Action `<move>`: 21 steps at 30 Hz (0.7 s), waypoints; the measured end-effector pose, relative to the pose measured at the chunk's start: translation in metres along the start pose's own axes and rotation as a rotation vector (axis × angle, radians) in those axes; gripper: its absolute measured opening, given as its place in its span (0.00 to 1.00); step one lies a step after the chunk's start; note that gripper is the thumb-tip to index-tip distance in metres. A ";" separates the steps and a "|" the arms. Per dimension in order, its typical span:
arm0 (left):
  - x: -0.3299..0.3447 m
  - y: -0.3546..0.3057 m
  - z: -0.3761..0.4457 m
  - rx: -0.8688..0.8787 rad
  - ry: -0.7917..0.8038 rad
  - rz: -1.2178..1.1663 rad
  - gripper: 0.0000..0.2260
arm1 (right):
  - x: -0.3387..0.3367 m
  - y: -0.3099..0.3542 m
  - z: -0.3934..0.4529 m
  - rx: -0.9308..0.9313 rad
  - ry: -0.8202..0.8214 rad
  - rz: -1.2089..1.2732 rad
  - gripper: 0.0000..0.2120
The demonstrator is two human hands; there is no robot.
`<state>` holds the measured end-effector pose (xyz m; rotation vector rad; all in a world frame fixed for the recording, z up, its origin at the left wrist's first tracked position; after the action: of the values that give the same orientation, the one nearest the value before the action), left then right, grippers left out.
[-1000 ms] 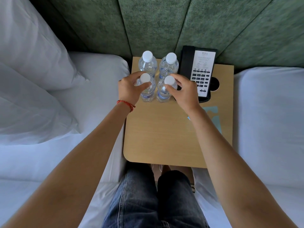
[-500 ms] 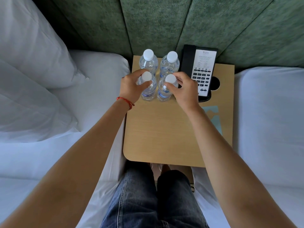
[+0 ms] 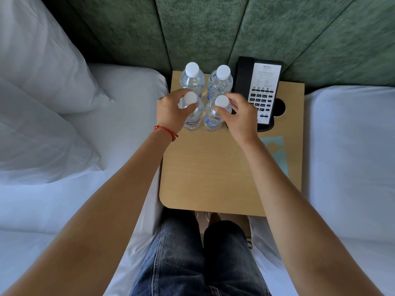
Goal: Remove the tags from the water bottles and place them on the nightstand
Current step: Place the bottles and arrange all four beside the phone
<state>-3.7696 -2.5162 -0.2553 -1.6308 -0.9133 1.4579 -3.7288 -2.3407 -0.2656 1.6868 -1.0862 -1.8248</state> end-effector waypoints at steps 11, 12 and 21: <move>-0.002 0.002 0.000 0.000 -0.002 0.010 0.18 | 0.001 -0.004 -0.001 0.026 -0.008 0.015 0.19; -0.002 0.002 0.000 -0.009 -0.015 0.008 0.17 | 0.001 -0.004 -0.001 0.027 -0.013 0.017 0.19; 0.000 0.001 0.003 0.017 0.084 0.056 0.15 | 0.003 -0.008 0.005 0.047 0.045 0.056 0.19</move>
<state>-3.7726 -2.5166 -0.2561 -1.7039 -0.8129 1.4195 -3.7323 -2.3373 -0.2737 1.6981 -1.1539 -1.7311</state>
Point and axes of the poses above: each hand's wrist, its own z-axis towards the middle knuckle, its own x-axis out of the palm, y = z × x, the point moved 6 cm from there along z, towards the middle knuckle, and after that the axes turned 10 degrees about -z, right-handed, at the moved point
